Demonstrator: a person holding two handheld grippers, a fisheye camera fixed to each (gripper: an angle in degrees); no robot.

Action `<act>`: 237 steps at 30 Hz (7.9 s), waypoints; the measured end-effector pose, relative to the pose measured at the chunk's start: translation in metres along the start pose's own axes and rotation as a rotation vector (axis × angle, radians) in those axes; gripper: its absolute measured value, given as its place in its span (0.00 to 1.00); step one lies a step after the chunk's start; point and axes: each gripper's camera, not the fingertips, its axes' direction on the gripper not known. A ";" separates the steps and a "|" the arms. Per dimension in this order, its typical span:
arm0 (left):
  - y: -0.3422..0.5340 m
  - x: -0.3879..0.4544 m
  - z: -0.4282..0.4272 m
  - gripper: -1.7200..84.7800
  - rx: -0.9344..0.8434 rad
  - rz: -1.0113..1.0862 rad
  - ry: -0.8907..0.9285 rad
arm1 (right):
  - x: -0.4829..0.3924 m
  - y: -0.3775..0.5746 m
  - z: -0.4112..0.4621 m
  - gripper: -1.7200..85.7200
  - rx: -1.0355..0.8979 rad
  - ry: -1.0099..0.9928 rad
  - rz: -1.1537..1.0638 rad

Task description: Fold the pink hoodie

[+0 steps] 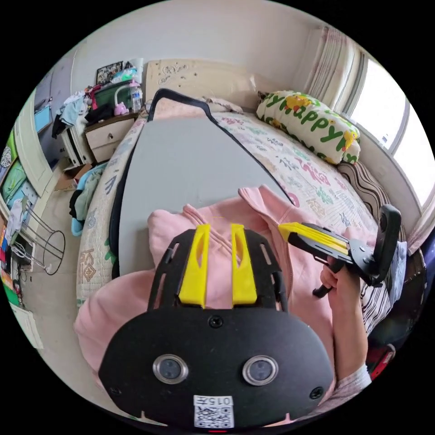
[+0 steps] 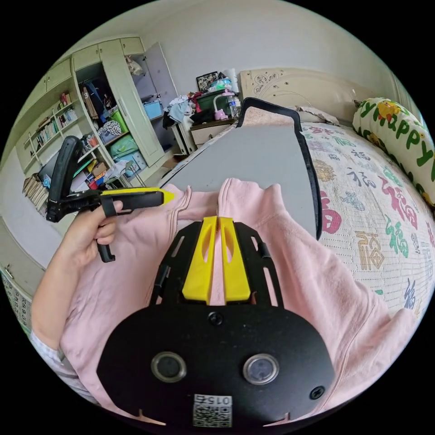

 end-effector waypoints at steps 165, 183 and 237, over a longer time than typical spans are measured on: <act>0.582 0.132 -0.307 0.04 0.100 0.592 -0.161 | -0.267 0.479 -0.410 0.03 -0.195 0.214 -0.520; 0.591 0.044 -0.358 0.07 0.135 0.352 0.065 | -0.174 0.475 -0.509 0.10 -0.085 -0.122 -0.234; 0.421 -0.196 -0.247 0.05 -0.029 -0.024 0.270 | -0.016 0.366 -0.452 0.03 -0.283 0.212 0.079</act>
